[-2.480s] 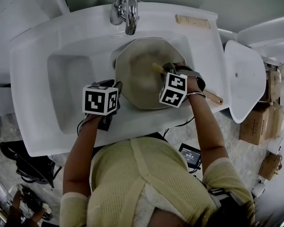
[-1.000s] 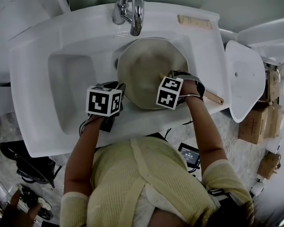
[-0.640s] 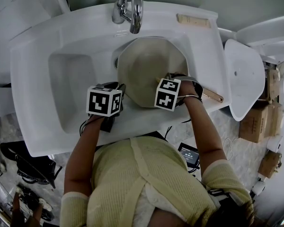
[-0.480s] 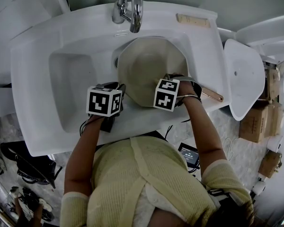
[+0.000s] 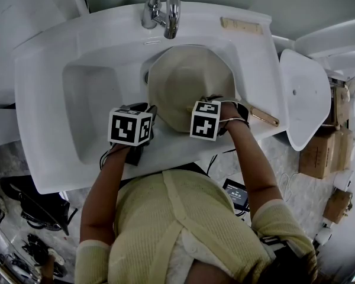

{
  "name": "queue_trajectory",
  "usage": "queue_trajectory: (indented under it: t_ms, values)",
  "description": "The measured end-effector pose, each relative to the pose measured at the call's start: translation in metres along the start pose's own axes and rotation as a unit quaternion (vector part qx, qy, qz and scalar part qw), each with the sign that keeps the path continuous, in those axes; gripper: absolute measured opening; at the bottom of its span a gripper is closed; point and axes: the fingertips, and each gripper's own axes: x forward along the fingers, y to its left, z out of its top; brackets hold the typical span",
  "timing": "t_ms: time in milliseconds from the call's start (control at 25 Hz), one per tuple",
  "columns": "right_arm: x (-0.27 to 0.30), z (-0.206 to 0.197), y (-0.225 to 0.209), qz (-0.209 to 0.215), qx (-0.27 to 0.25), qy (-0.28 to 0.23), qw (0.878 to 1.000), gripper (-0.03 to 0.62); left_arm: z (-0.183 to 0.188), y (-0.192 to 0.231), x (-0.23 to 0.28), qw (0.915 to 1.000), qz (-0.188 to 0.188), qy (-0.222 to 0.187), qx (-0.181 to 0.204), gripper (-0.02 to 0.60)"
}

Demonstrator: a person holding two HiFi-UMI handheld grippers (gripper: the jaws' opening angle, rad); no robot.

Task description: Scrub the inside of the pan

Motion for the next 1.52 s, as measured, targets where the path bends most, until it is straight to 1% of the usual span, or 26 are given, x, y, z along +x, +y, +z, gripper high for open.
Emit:
queue_trajectory:
  t_ms: [280, 520, 760, 920, 1040, 1240, 1520]
  values:
    - [-0.002, 0.013, 0.012, 0.023, -0.011, -0.02, 0.999, 0.083, 0.0, 0.0, -0.003, 1.0, -0.001, -0.001, 0.003, 0.146]
    - [-0.006, 0.02, 0.016, 0.016, -0.018, -0.034, 0.999, 0.083, -0.003, -0.001, -0.006, 1.0, -0.001, -0.001, 0.006, 0.145]
    - [-0.017, 0.024, 0.008, -0.023, 0.013, -0.067, 0.997, 0.083, -0.001, -0.002, -0.01, 0.9999, -0.001, -0.007, 0.009, 0.146]
    - [-0.025, 0.024, 0.003, -0.053, 0.036, -0.081, 0.995, 0.083, -0.001, -0.002, -0.015, 0.9995, 0.01, -0.009, 0.027, 0.144]
    - [-0.031, 0.025, 0.001, -0.073, 0.06, -0.095, 0.991, 0.083, -0.001, -0.004, -0.019, 0.9994, 0.009, -0.011, 0.032, 0.144]
    - [-0.043, 0.026, -0.002, -0.105, 0.099, -0.115, 0.983, 0.083, 0.0, -0.004, -0.03, 0.9993, 0.005, -0.024, 0.028, 0.144]
    - [-0.06, 0.03, -0.006, -0.149, 0.16, -0.151, 0.964, 0.083, 0.005, -0.005, -0.044, 0.9986, 0.0, -0.047, 0.025, 0.144]
